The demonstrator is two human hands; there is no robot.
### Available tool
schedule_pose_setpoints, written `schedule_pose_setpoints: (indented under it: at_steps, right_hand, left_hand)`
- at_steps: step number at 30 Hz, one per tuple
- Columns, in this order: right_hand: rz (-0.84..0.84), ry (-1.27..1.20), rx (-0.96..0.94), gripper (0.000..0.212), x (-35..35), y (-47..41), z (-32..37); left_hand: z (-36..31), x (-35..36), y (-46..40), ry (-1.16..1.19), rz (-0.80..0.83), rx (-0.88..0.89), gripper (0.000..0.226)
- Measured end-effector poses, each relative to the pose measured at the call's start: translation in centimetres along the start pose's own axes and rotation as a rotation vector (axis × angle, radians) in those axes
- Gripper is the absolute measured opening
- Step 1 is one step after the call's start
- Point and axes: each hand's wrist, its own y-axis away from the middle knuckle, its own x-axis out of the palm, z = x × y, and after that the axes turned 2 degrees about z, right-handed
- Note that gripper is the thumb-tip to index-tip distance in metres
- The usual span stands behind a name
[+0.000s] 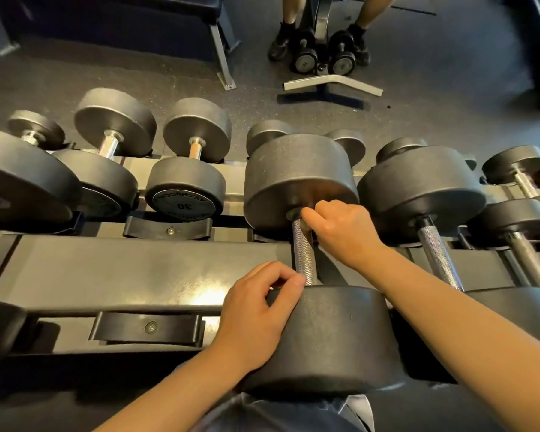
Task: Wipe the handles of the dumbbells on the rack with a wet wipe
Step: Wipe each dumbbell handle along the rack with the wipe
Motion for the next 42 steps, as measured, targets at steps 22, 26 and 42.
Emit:
schedule_pose_setpoints:
  at_steps: [22, 26, 42]
  right_hand:
    - [0.447, -0.004, -0.417, 0.014, -2.3, -2.8, 0.9]
    - [0.696, 0.237, -0.541, 0.023, -2.7, -5.4, 3.9]
    - [0.062, -0.54, 0.402, 0.021, -0.9, 0.8, 1.0]
  left_hand:
    - [0.1, 0.1, 0.2, 0.051, -0.046, -0.028, 0.034]
    - [0.2, 0.0, 0.4, 0.052, -0.044, -0.026, 0.035]
    - [0.4, 0.0, 0.1, 0.029, -0.047, 0.003, 0.034]
